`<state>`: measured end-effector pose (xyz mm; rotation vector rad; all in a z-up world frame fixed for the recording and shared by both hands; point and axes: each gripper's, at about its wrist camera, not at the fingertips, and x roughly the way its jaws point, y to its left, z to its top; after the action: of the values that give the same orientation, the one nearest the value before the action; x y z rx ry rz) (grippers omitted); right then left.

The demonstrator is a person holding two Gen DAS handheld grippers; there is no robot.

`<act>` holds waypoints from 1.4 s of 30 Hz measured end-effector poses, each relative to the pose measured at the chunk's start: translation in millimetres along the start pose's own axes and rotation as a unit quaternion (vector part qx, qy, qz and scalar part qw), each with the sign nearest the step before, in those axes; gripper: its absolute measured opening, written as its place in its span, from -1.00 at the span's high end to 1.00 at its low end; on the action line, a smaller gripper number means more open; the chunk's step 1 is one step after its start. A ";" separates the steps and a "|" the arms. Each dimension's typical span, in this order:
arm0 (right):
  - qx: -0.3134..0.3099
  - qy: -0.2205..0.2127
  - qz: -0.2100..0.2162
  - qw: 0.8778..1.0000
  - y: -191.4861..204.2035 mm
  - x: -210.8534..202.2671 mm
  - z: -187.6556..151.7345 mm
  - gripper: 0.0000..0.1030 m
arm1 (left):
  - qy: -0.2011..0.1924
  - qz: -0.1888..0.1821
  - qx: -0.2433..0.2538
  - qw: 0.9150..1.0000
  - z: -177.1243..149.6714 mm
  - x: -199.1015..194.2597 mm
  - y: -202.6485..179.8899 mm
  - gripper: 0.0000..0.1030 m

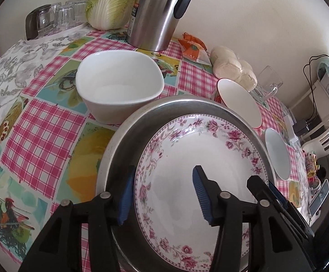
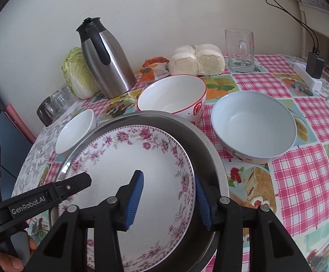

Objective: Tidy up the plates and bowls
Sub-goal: 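Open both tools to release the floral plate rim, then move both tools to the white bowl with the red rim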

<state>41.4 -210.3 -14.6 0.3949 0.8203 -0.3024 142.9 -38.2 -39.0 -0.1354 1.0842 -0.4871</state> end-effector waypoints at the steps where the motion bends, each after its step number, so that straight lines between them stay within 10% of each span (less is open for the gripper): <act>1: -0.001 -0.002 0.002 1.000 0.4 -0.9 0.3 -0.08 | -0.001 -0.002 -0.001 1.000 0.3 -0.8 0.5 -0.09; 19: 0.008 -0.040 -0.007 0.999 -3.2 -31.3 18.3 -0.32 | -0.020 -0.001 0.019 1.000 6.6 -25.5 -10.1 -0.51; 42: 0.015 -0.002 -0.061 0.998 -17.0 -34.4 22.3 -1.00 | -0.028 0.108 0.033 0.993 6.9 -26.3 -0.7 -0.92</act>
<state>26.6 -231.7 21.3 0.3717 0.8382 -0.4298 138.9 -28.1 -14.1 0.0258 1.0136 -0.3221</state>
